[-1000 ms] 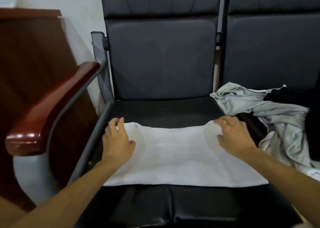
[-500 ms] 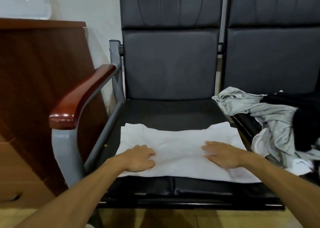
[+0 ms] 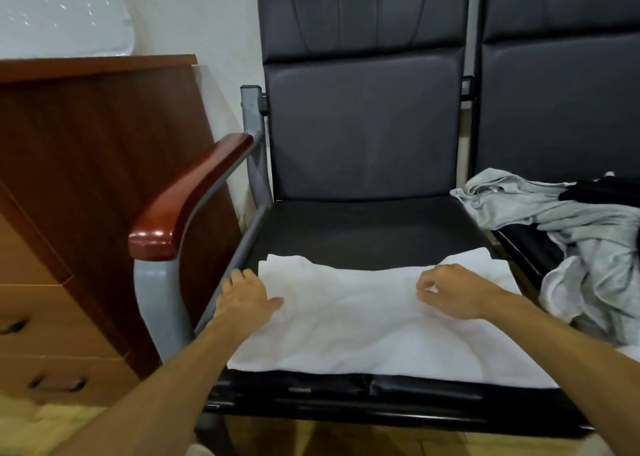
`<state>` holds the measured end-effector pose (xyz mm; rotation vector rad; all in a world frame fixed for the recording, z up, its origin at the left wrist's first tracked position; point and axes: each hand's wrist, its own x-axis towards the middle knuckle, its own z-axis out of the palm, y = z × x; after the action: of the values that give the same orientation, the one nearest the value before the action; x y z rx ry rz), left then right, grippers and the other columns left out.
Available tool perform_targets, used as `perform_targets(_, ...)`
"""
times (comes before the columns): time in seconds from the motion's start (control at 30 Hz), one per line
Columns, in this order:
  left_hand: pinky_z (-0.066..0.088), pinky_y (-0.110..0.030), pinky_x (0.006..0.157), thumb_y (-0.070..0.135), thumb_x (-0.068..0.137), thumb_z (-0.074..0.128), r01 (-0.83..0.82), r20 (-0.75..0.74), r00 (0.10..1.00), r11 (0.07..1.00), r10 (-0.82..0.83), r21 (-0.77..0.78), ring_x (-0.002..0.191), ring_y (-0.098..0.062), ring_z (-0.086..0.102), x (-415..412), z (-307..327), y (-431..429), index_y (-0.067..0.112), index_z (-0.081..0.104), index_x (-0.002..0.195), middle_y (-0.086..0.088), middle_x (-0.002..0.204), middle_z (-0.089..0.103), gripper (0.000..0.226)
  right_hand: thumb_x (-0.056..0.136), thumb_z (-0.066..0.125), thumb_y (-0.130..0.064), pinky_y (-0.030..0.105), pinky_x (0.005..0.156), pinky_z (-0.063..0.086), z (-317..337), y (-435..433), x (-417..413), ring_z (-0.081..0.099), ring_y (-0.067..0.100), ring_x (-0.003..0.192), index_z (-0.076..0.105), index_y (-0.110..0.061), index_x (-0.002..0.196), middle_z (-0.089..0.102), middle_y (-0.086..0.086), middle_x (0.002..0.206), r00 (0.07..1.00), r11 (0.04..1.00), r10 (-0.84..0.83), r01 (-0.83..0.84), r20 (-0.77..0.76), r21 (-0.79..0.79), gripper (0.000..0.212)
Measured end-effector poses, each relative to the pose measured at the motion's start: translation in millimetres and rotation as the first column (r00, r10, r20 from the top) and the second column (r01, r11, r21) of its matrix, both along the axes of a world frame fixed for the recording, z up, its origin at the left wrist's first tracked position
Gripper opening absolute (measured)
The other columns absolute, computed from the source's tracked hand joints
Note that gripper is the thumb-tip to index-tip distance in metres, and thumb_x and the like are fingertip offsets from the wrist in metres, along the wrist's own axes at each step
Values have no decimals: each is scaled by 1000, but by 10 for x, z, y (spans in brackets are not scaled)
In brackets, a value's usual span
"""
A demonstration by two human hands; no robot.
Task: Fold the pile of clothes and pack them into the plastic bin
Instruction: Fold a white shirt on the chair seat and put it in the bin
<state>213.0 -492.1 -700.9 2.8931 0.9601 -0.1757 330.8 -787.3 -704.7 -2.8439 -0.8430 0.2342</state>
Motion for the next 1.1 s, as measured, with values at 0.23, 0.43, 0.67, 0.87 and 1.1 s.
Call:
perform_targets(0.23, 41, -35, 104, 34, 98, 49, 38, 16, 999, 986, -36, -160, 125, -27, 48, 165, -15, -58, 12, 43, 140, -9, 139, 49, 48, 95, 52, -26, 28, 85, 47, -28, 53, 140, 58, 20, 96, 68, -16, 102, 59, -1, 97, 997, 993, -44, 37, 56, 114, 20)
perform_targets(0.43, 45, -32, 66, 10, 98, 49, 61, 266, 897, 496, 353, -866, 71, -19, 53, 221, 328, -481, 13, 51, 80, -10, 86, 56, 18, 94, 52, -20, 25, 77, 50, 59, -294, 192, 59, 22, 94, 68, -18, 103, 67, 1, 105, 978, 970, -173, 148, 115, 192, 17)
perform_targets(0.67, 47, -24, 58, 16, 97, 49, 228, 212, 870, 17, 446, -973, 61, -10, 59, 460, 507, -1018, 14, 55, 82, -1, 74, 57, 16, 93, 48, -10, 23, 75, 39, 238, -895, 153, 61, 25, 89, 69, -17, 107, 71, 5, 101, 903, 837, -420, 346, 91, 424, 26)
perform_targets(0.87, 42, -13, 40, 13, 93, 46, 327, 386, 887, 245, 254, -913, 57, -11, 49, 738, 610, -1784, 10, 50, 87, -5, 74, 50, 8, 95, 45, -7, 18, 73, 38, 328, -1394, 59, 61, 16, 87, 62, -13, 115, 68, 3, 91, 861, 708, -508, 431, -20, 560, 27)
perform_targets(1.1, 43, -22, 46, 22, 95, 52, 362, 280, 927, 392, -250, -846, 56, -16, 56, 830, 250, -2590, 19, 41, 129, -7, 88, 59, 35, 96, 49, -15, 25, 81, 46, 337, -1486, -14, 62, 18, 90, 61, -15, 119, 70, 6, 99, 895, 803, -444, 371, 52, 465, 26)
